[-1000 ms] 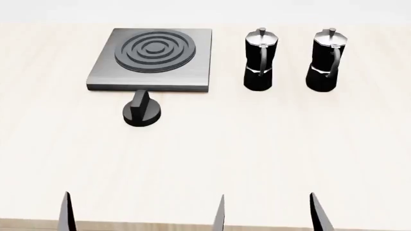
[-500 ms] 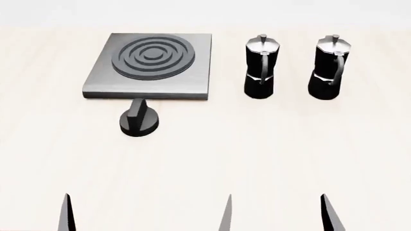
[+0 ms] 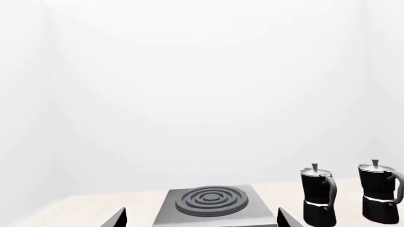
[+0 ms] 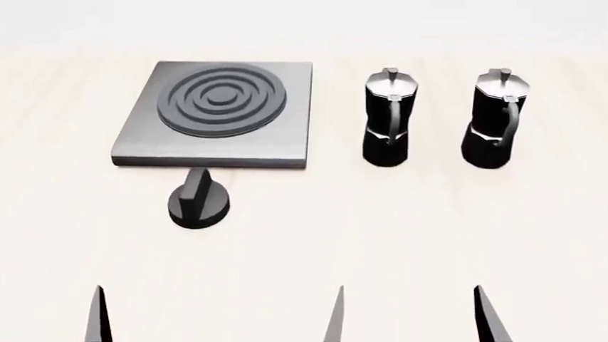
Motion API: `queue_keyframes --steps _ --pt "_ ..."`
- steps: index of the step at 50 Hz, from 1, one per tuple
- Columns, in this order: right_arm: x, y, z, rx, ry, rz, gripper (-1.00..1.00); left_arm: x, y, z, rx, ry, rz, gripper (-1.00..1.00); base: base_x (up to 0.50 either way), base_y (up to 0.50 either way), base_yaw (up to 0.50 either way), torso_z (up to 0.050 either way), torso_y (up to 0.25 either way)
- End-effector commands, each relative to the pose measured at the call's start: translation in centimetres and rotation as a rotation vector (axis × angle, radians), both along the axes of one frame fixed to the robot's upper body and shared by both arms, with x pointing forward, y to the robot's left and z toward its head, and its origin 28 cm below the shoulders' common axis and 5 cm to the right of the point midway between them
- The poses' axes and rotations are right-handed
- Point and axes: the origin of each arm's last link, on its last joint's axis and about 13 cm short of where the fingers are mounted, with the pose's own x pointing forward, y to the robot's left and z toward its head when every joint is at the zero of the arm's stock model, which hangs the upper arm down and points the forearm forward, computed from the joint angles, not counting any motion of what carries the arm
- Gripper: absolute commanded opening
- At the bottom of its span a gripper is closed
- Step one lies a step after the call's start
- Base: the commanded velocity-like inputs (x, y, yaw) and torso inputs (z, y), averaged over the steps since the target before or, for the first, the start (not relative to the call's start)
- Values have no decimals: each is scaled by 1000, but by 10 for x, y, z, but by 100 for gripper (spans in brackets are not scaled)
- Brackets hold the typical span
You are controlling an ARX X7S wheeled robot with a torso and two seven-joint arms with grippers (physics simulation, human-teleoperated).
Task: Put both moka pots on the stove.
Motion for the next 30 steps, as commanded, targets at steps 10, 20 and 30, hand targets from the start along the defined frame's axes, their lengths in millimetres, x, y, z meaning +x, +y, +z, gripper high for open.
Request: queue_keyframes --steps 10,20,30 --pt "4 0 -3 -1 17 -4 100 2 1 -1 1 6 1 100 171 0 0 0 0" --pt "5 -1 -4 -3 24 -4 100 4 0 -4 4 10 -4 100 171 0 0 0 0" --pt "6 0 -6 -1 30 -3 100 2 -2 -1 7 11 -7 100 170 0 0 0 0"
